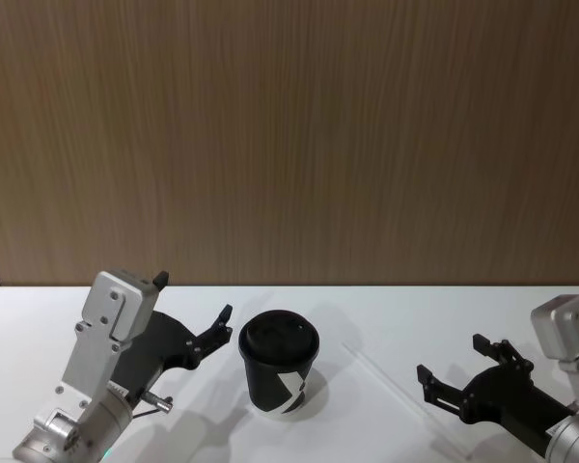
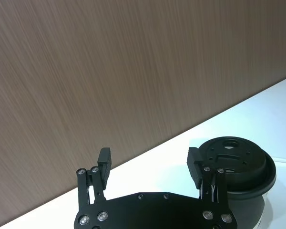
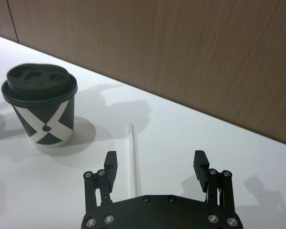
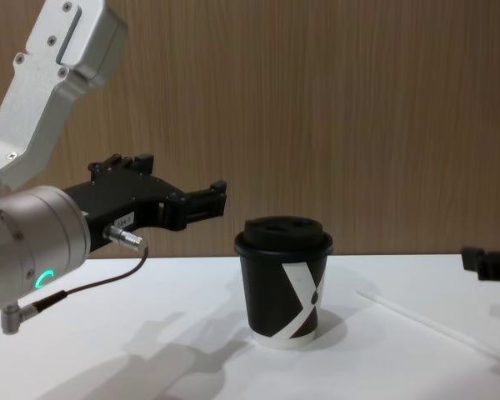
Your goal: Pick up the straw with one hand, pass it to the other hand, and insert it into the cup.
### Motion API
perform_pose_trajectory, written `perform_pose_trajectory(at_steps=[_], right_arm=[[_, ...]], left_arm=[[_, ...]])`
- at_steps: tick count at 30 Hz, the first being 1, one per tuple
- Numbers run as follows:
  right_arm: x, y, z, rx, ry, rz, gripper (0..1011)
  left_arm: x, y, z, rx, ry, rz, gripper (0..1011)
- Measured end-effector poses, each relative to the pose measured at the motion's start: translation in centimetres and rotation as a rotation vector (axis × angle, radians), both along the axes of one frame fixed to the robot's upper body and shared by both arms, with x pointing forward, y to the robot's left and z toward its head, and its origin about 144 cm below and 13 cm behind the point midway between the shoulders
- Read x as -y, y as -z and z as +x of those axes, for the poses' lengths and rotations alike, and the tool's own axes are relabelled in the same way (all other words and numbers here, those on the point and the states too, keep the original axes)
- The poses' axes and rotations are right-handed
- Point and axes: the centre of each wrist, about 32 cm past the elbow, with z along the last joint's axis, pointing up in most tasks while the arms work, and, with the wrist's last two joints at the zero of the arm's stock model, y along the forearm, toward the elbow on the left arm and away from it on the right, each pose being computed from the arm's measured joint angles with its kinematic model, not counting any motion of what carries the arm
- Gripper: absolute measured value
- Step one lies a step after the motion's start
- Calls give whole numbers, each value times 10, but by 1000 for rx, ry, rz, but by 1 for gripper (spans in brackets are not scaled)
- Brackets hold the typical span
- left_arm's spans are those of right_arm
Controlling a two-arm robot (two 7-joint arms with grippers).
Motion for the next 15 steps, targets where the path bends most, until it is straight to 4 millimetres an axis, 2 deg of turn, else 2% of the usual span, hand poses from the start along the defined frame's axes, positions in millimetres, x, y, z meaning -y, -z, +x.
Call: perform_pose_trajectory(at_steps=[15], right_arm=[[18, 11, 17, -121, -15, -1, 1001]], left_arm=[[0, 0, 0, 0, 0, 0, 1000]])
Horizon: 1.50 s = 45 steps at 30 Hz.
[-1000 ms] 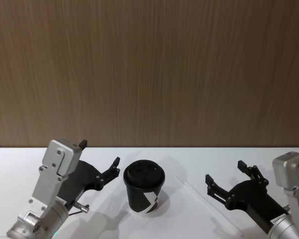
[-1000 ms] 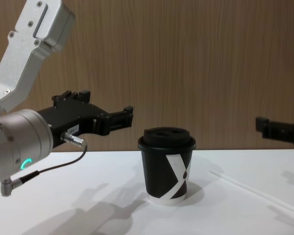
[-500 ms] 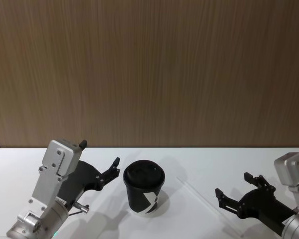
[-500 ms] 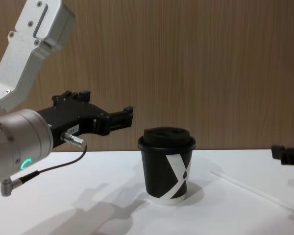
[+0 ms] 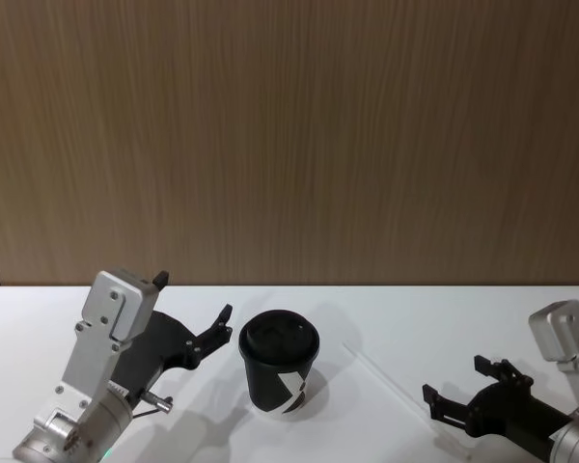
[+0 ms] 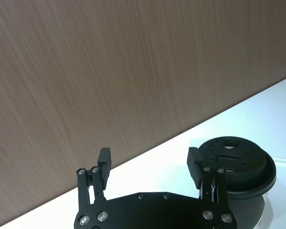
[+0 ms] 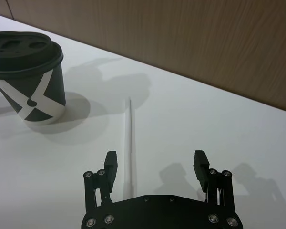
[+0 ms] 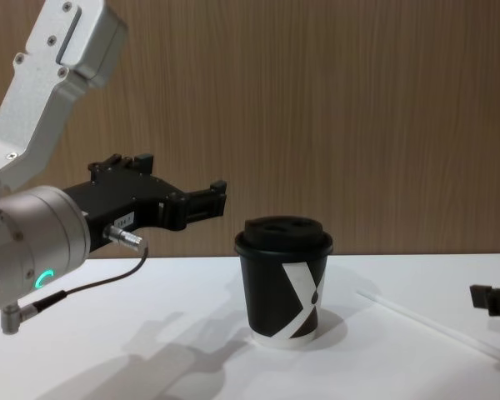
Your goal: Pick up the straw with one hand, pass it to the other hand, and insert it into the cup.
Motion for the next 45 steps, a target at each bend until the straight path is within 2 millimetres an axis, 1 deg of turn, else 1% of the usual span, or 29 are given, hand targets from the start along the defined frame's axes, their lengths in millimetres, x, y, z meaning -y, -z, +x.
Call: perform_pose_trajectory(at_steps=[19, 45], right_arm=[[6, 9, 13, -84, -31, 26, 1001], [5, 16, 20, -141, -40, 54, 1001]], left_arm=[[0, 0, 0, 0, 0, 0, 999], [0, 0, 0, 0, 0, 0, 1000]])
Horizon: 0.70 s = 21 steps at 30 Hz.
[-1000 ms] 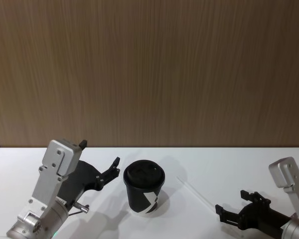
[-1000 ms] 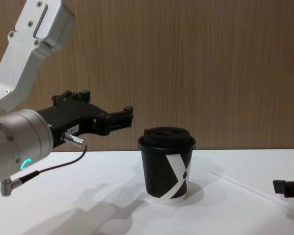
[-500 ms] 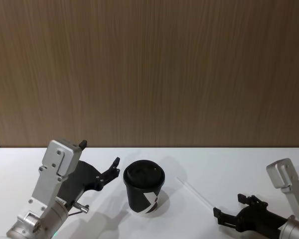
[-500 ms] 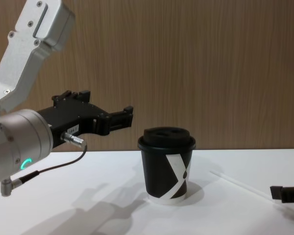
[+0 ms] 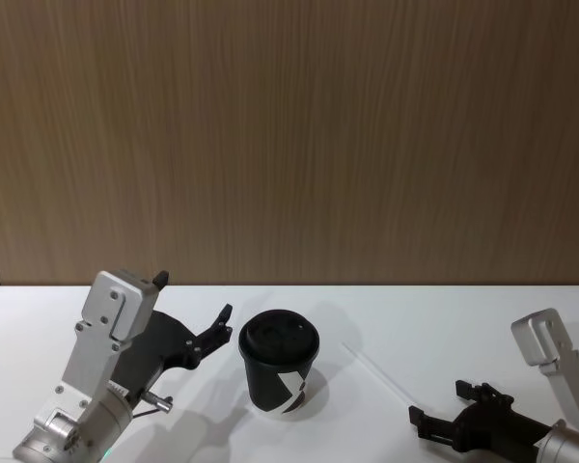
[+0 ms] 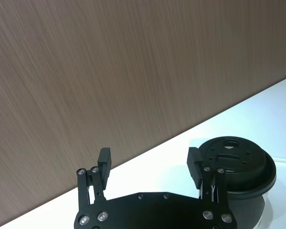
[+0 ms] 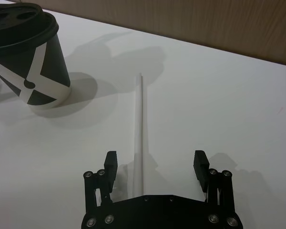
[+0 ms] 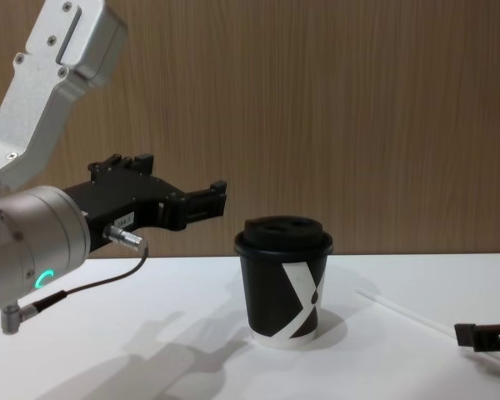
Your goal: Pick up the straw with one hand, pass it to the other hand, and insert it into the cup.
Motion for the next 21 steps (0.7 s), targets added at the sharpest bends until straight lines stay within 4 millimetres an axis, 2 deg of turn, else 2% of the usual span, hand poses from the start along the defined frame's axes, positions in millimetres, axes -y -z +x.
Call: perform_pose_trajectory(at_steps=[18, 21], right_arm=[[0, 2, 1, -25, 4, 3, 999], [0, 2, 0, -30, 3, 1, 913]], left_arm=[[0, 0, 0, 0, 0, 0, 999], [0, 0, 0, 0, 0, 0, 999]])
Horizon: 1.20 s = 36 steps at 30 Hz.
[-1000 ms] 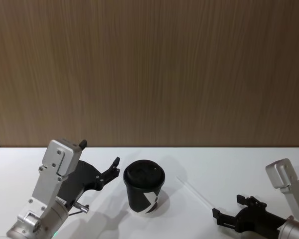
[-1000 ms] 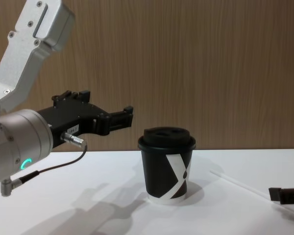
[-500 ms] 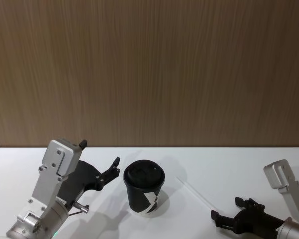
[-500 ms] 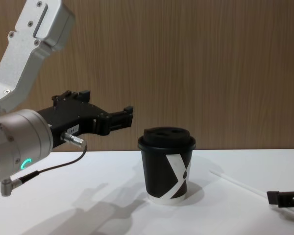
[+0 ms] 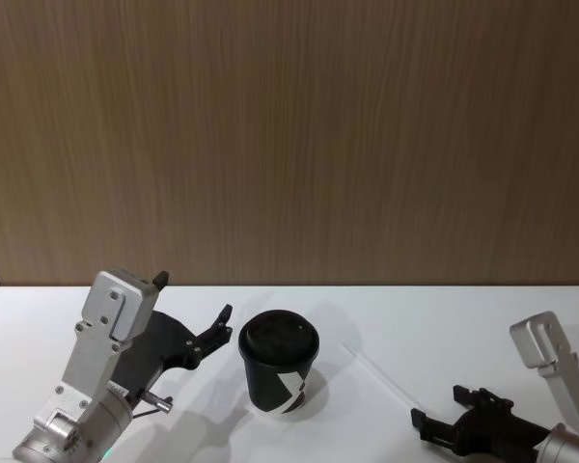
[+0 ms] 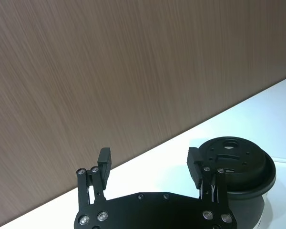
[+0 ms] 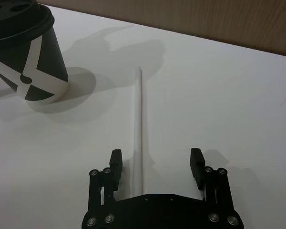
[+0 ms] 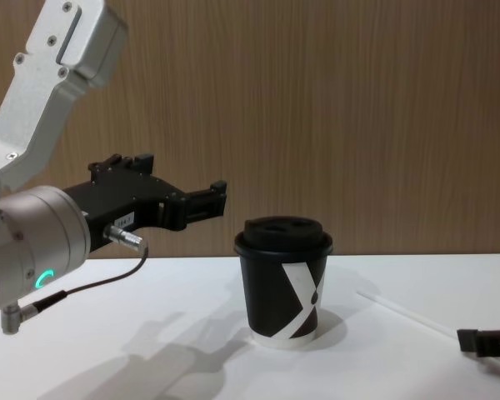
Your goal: Pick up the straw with one hand, pass it to the other hand, and insert it into the cup.
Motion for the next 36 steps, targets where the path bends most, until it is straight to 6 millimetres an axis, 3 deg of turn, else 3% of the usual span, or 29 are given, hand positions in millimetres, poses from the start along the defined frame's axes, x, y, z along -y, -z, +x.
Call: perform_pose_trajectory(at_steps=[5, 12, 14, 15, 19, 22, 25, 26, 36], right_arm=[[0, 0, 0, -6, -2, -4, 815], [0, 0, -1, -7, -1, -5, 565], [0, 0, -1, -8, -1, -6, 535], [0, 1, -2, -8, -2, -6, 464], [0, 1, -3, -11, -4, -7, 389], [0, 1, -4, -12, -6, -9, 245], [0, 2, -5, -16, -8, -10, 189], [0, 2, -5, -16, -8, -11, 127], [1, 2, -7, -21, -13, -15, 34]], left_arm=[[0, 0, 0, 0, 0, 0, 1000], [0, 0, 0, 0, 0, 0, 1000], [0, 0, 0, 0, 0, 0, 1000], [0, 0, 0, 0, 0, 0, 1000], [0, 0, 0, 0, 0, 0, 1000], [0, 0, 0, 0, 0, 0, 1000], [0, 0, 0, 0, 0, 0, 1000], [0, 0, 0, 0, 0, 0, 1000], [0, 0, 0, 0, 0, 0, 1000]])
